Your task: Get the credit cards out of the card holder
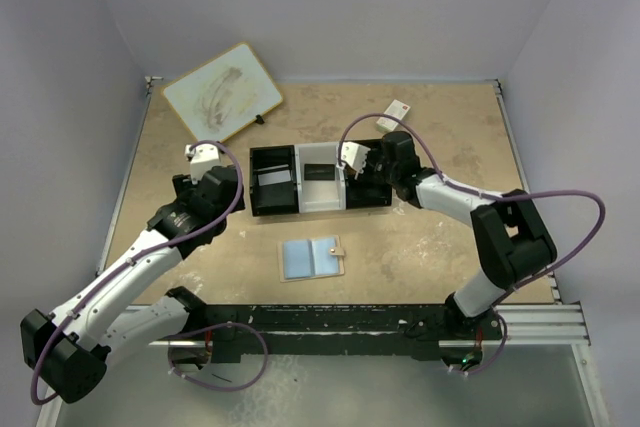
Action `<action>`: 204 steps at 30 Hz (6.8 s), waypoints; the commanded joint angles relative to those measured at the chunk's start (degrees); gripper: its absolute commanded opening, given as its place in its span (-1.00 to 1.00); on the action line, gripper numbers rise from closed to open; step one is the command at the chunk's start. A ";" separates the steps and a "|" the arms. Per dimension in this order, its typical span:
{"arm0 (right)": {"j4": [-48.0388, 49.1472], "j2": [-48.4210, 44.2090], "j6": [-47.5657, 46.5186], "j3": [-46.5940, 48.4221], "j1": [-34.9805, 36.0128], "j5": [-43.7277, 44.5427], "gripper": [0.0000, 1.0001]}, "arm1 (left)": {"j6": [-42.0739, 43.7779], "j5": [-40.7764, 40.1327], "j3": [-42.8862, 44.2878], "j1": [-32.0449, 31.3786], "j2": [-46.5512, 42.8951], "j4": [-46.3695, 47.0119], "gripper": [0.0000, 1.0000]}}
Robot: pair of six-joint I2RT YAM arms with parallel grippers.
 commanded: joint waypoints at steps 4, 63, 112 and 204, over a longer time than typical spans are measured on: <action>-1.35 3.28 -4.12 4.95 0.22 0.25 -1.00 | 0.33 -1.59 0.43 0.31 -3.74 0.55 0.57; -0.91 -14.47 72.33 5.83 1.22 17.87 -0.06 | -0.81 -2.11 0.56 0.35 -3.82 -0.02 0.58; -31.06 16.08 106.16 17.02 46.93 40.85 0.05 | -3.59 -7.31 0.58 0.29 -9.20 -1.63 0.64; -12.89 18.12 83.67 9.36 43.59 22.89 -0.29 | -5.34 -5.16 -0.31 0.27 -13.98 -1.48 0.60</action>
